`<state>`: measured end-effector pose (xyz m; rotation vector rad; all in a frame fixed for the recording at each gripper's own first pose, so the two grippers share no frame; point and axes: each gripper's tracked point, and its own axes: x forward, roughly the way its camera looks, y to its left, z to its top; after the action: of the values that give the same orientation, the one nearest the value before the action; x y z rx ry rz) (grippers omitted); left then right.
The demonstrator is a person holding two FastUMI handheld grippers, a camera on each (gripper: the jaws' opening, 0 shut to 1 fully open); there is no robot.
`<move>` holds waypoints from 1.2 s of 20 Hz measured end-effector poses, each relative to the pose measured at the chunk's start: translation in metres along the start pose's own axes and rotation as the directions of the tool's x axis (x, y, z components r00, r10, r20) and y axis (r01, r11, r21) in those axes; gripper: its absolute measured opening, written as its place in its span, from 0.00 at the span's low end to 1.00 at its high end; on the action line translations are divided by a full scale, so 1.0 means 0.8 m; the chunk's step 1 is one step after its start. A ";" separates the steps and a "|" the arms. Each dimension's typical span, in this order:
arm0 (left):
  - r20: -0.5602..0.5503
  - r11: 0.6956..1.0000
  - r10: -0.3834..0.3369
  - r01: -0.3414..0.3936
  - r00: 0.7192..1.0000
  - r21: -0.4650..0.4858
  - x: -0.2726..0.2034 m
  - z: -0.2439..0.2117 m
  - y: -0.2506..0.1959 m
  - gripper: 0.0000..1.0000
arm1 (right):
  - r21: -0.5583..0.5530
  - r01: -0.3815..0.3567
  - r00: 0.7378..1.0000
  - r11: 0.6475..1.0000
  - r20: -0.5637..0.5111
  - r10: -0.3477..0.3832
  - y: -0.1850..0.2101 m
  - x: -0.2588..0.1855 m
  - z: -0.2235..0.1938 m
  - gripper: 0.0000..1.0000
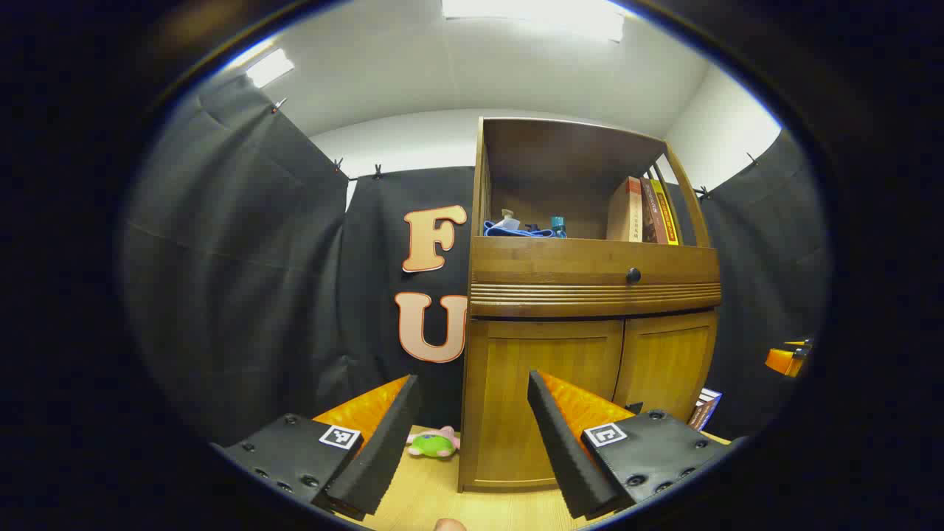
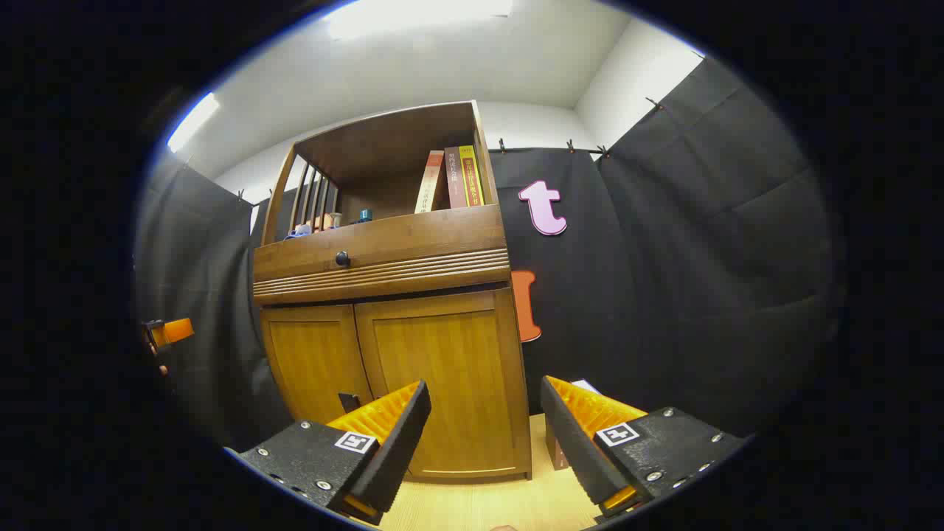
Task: Open the right door of the double-door shoe cabinet with the right hand, and open the left door with the left hand.
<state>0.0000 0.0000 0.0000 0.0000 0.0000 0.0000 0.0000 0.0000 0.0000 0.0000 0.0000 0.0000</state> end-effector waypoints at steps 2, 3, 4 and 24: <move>-0.013 0.999 -0.030 0.030 0.999 -0.015 0.001 -0.005 -0.011 0.95 | 0.002 0.007 1.000 1.000 -0.006 -0.007 -0.003 0.001 -0.001 1.00; -0.021 0.999 -0.029 0.029 0.999 -0.014 0.003 -0.009 -0.013 0.95 | -0.003 0.010 1.000 1.000 -0.006 -0.010 -0.004 0.002 -0.001 1.00; -0.027 0.999 -0.036 0.036 0.999 -0.011 0.005 -0.011 -0.015 0.95 | -0.007 0.009 1.000 1.000 -0.004 -0.009 -0.002 0.002 0.001 1.00; -0.057 0.997 -0.058 0.055 0.997 -0.047 0.018 -0.027 -0.019 0.94 | -0.028 -0.036 0.999 0.999 -0.042 0.035 0.020 0.026 -0.022 0.93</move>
<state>0.0147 -0.0155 -0.0216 -0.0459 0.0582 -0.0564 0.0211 0.0160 -0.0172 -0.0290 0.0419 0.0352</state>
